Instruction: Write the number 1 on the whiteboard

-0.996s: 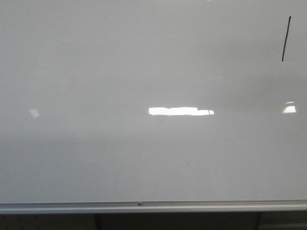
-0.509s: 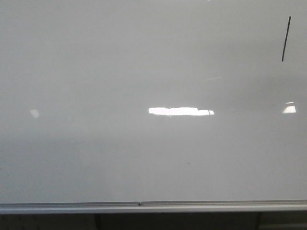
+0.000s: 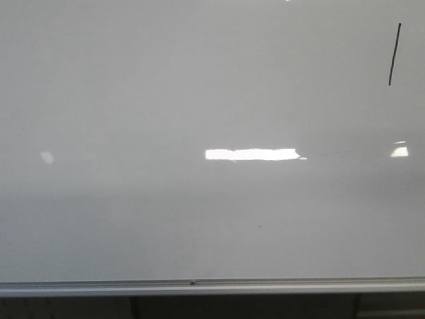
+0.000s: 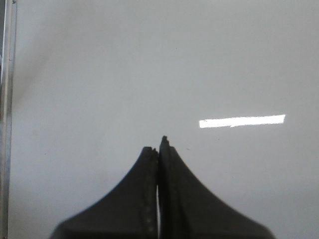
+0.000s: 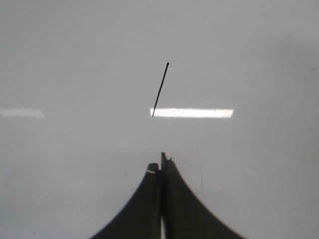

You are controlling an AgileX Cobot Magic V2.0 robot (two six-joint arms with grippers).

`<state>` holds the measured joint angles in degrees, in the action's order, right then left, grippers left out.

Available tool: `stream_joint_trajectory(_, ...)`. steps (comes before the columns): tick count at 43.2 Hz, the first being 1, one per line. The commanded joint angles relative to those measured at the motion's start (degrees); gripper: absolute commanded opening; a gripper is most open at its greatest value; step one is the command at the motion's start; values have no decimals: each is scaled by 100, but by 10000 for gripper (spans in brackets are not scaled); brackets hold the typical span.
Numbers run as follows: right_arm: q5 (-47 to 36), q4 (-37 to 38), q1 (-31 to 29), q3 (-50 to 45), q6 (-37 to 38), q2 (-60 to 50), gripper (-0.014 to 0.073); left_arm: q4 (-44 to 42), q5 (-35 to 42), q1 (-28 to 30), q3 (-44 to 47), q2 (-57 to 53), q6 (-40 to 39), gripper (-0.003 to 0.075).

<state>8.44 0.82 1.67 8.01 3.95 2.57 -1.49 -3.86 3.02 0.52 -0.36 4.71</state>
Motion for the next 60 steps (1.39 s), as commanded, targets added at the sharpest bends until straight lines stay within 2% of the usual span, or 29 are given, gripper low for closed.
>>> stream_joint_trajectory(1,-1108,-37,-151,-351,0,-270,-62,3,455,4,131,-87,-35,-20)
stream_joint_trajectory(8,-1676,-37,-231,-844,5,-414,-62,3,455,4,131,-87,-35,-20)
stream_joint_trajectory(24,-1848,-82,-231,-828,-17,-420,-62,3,455,4,131,-87,-35,-20)
stream_joint_trajectory(31,-1931,-418,-219,-828,-513,-420,-62,3,455,4,131,-87,-35,-20)
stream_joint_trajectory(60,-1910,-429,-219,-828,-507,-420,-62,3,455,4,131,-87,-35,-20)
